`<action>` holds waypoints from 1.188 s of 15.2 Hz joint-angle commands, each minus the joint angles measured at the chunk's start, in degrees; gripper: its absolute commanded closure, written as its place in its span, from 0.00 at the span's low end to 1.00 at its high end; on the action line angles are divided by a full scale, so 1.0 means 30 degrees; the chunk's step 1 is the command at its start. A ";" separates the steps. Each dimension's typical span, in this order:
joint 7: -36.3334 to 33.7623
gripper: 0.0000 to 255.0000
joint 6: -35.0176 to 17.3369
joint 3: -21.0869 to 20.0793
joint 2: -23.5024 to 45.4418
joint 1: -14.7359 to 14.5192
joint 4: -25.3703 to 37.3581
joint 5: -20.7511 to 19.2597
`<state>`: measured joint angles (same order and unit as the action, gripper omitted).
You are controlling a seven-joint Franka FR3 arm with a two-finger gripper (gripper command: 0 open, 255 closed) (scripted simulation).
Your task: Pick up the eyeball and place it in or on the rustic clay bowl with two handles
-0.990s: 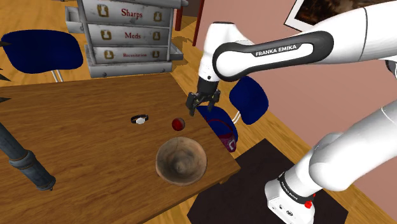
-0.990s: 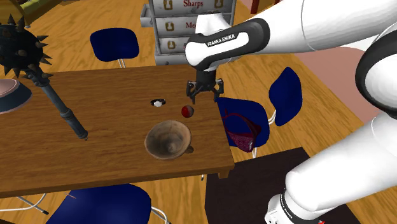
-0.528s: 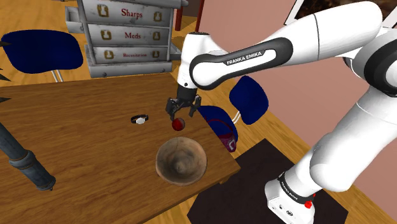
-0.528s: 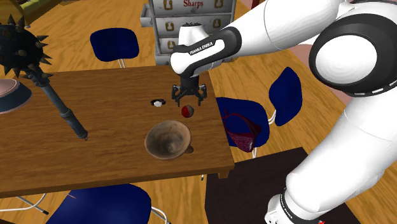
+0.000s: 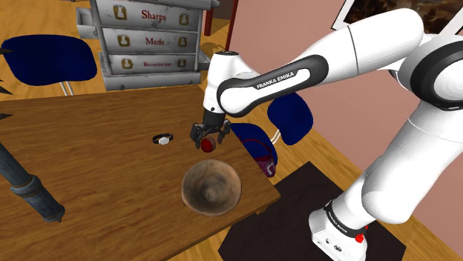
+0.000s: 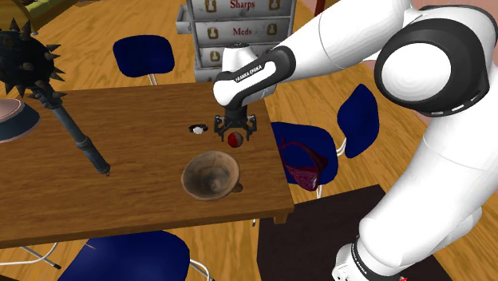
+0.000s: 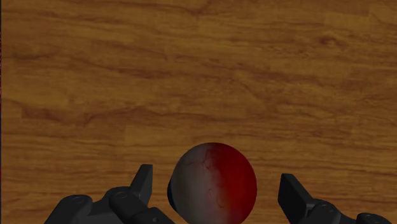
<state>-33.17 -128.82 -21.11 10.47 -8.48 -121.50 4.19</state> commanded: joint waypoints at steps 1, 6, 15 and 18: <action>-0.0017 0.00 -0.0116 0.0000 0.0051 -0.0013 -0.0056 -0.0017; -0.0017 0.00 -0.0116 0.0000 0.0051 -0.0013 -0.0055 -0.0017; -0.0017 1.00 -0.0115 0.0000 0.0052 -0.0013 -0.0053 -0.0017; 0.0021 1.00 0.0356 -0.0028 -0.0269 0.0023 0.0113 0.0096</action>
<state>-33.19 -128.29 -21.16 10.13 -8.47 -121.26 4.31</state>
